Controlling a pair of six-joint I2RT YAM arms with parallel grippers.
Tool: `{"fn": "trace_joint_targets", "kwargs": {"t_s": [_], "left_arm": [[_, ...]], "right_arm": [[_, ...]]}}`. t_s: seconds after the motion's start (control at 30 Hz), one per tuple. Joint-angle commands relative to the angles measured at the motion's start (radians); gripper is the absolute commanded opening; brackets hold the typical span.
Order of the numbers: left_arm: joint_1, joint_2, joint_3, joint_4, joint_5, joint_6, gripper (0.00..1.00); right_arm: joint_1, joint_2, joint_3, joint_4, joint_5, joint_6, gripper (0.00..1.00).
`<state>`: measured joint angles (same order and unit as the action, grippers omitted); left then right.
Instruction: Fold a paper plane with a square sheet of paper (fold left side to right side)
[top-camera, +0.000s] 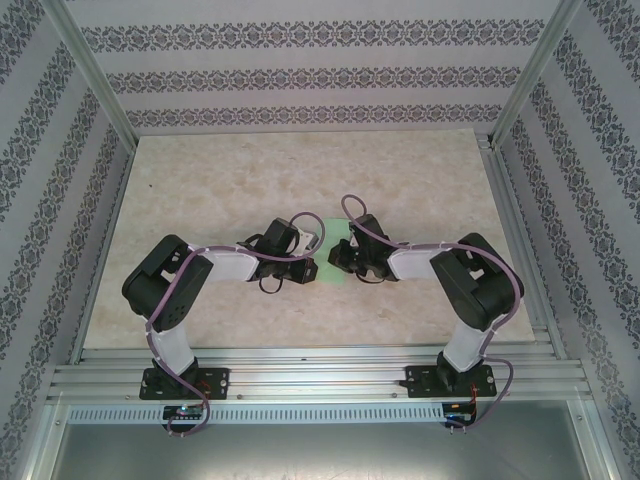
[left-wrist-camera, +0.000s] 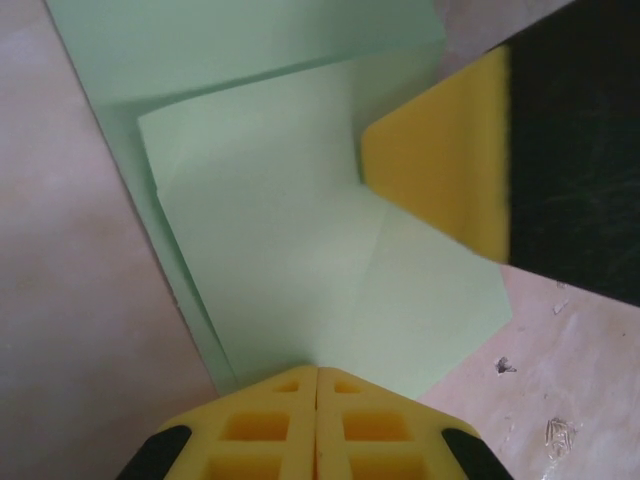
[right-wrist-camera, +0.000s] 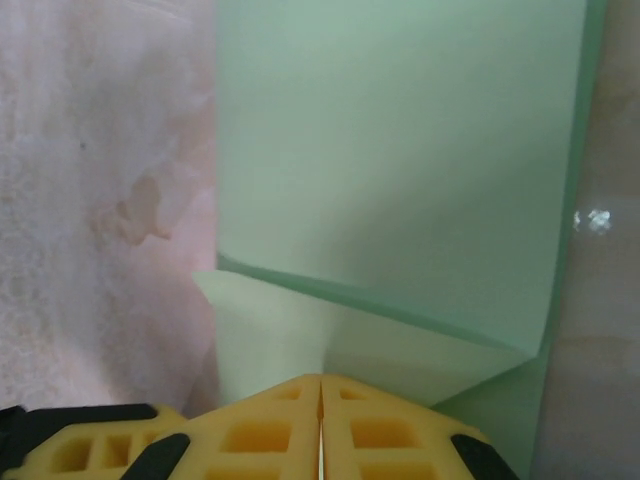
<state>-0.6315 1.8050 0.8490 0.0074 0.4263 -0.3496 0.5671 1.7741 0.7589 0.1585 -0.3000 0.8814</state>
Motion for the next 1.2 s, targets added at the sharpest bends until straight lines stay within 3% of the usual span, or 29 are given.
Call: {"fn": "trace_joint_targets", "kwargs": {"t_s": [0.0,0.13,0.5,0.77,0.97,1.17], "left_arm": [[-0.011,0.018,-0.033,-0.167,-0.071,0.007,0.1],[-0.014,-0.012,-0.057,-0.198,-0.084,0.017,0.11],[-0.011,-0.139,-0.199,-0.243,-0.125,-0.008,0.11],[-0.007,-0.229,-0.092,-0.253,-0.079,-0.027,0.11],[-0.007,-0.174,0.023,-0.174,0.032,-0.037,0.11],[-0.007,-0.039,0.073,-0.15,0.01,-0.027,0.11]], "right_arm": [[-0.002,0.042,0.003,0.025,0.034,0.028,0.09],[-0.016,0.069,0.01,-0.051,0.068,0.001,0.09],[-0.026,0.079,0.013,-0.053,0.043,-0.01,0.09],[-0.021,0.072,0.014,-0.047,0.031,-0.012,0.09],[-0.02,0.066,0.013,-0.046,0.029,-0.01,0.09],[-0.02,0.052,0.017,-0.05,0.019,-0.009,0.09]]}}
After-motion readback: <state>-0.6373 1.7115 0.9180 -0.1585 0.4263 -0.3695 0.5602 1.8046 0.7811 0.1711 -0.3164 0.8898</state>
